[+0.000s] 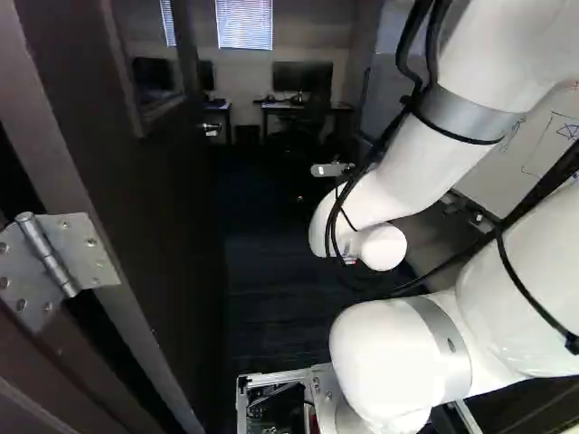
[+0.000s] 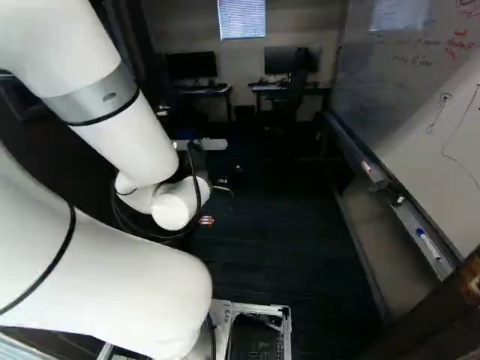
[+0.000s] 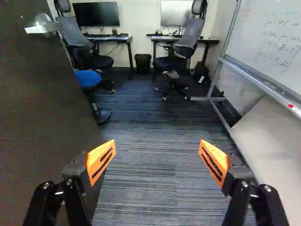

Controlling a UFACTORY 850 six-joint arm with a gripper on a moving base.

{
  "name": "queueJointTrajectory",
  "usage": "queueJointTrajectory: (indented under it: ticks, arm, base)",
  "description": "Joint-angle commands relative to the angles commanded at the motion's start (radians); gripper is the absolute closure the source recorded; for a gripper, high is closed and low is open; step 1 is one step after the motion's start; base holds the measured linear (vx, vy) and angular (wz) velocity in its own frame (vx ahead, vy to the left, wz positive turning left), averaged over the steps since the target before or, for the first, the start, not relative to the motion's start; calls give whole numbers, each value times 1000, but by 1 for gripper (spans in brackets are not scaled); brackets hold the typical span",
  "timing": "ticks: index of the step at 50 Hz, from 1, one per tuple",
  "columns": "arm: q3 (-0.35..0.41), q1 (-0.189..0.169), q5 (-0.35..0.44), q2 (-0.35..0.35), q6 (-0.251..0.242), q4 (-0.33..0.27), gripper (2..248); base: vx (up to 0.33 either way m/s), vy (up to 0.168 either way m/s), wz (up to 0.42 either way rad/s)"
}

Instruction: Open the door and move inside

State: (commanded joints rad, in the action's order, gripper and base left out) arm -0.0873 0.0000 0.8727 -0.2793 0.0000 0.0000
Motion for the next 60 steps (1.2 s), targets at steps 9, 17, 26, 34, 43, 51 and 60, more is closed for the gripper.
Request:
queueJointTrajectory:
  ticks: [9,17,26,34,43,51,60]
  arm:
    - [0,0,0,0,0,0,3]
    - [0,0,0,0,0,0,3]
    - [0,0,0,0,0,0,3]
    - [0,0,0,0,0,0,3]
    - [0,0,0,0,0,0,3]
    - [0,0,0,0,0,0,3]
    - [0,0,0,0,0,0,3]
  base:
    - [178,-30,-3]
    - [172,-3,-14]
    - [163,2,-2]
    - [170,1,-6]
    - [166,2,-4]
    - [161,-3,-1]
    - [161,-2,-3]
